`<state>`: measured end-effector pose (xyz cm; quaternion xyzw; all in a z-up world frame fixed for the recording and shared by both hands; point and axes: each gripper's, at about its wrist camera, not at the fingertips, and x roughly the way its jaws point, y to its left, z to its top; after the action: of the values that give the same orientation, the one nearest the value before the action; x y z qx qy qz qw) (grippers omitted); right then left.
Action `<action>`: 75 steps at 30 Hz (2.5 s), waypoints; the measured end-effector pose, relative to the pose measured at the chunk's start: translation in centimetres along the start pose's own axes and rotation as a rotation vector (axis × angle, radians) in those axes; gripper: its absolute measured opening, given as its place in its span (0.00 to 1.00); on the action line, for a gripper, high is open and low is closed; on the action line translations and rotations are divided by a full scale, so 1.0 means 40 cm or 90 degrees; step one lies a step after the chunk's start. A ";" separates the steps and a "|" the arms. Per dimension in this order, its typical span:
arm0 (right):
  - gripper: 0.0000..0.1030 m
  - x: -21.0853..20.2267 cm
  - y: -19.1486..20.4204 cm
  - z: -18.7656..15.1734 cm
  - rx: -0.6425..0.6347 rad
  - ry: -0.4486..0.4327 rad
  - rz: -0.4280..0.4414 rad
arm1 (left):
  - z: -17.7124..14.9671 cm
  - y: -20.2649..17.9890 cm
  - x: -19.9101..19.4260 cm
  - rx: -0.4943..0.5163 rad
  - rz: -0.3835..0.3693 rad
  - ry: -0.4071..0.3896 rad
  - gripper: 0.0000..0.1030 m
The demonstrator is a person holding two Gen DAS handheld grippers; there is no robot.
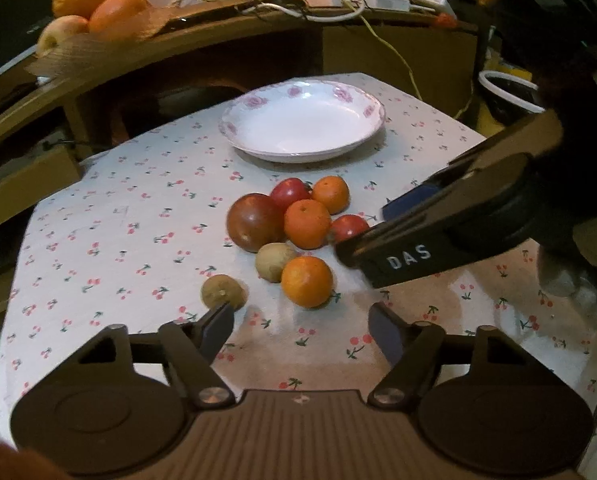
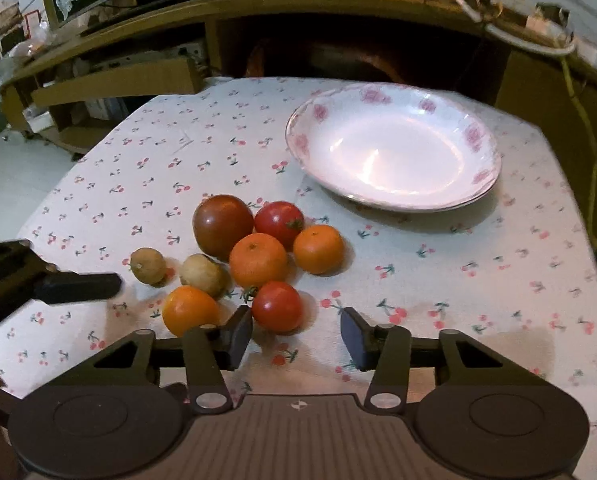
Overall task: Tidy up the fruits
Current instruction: 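Grasp the small red tomato with the right tool while the left tool grasps an orange, then carry the tomato and orange into the white plate and open both tools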
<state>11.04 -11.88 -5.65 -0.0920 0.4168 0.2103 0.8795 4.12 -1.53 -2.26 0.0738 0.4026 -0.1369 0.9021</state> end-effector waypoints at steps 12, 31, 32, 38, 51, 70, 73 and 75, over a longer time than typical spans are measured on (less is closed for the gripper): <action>0.26 -0.028 -0.040 -0.007 0.035 0.021 0.042 | 0.025 0.009 0.065 -0.044 -0.033 0.013 0.48; 0.27 -0.077 -0.045 -0.050 -0.003 0.022 0.009 | 0.011 -0.031 0.008 0.001 0.012 0.023 0.34; 0.27 -0.079 -0.041 -0.053 -0.009 0.021 0.009 | 0.009 -0.033 0.000 0.004 0.016 0.023 0.34; 0.28 -0.068 -0.033 -0.065 -0.016 0.038 0.007 | -0.003 -0.036 0.000 0.011 0.014 0.045 0.34; 0.37 -0.066 -0.054 -0.067 -0.001 0.021 0.023 | -0.021 -0.009 0.018 -0.002 -0.028 0.023 0.41; 0.27 -0.100 -0.045 -0.054 0.007 -0.003 0.028 | 0.028 -0.032 0.019 -0.001 -0.016 0.023 0.34; 0.27 -0.109 -0.050 -0.037 0.018 -0.015 0.033 | 0.058 -0.021 0.017 -0.017 -0.017 0.010 0.34; 0.27 -0.112 -0.051 -0.022 0.022 -0.025 0.032 | 0.081 -0.020 0.019 -0.015 -0.018 0.001 0.34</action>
<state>8.80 -15.32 -2.78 -0.0619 0.4054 0.2269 0.8834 6.66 -3.23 -0.69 0.0572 0.4057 -0.1449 0.9007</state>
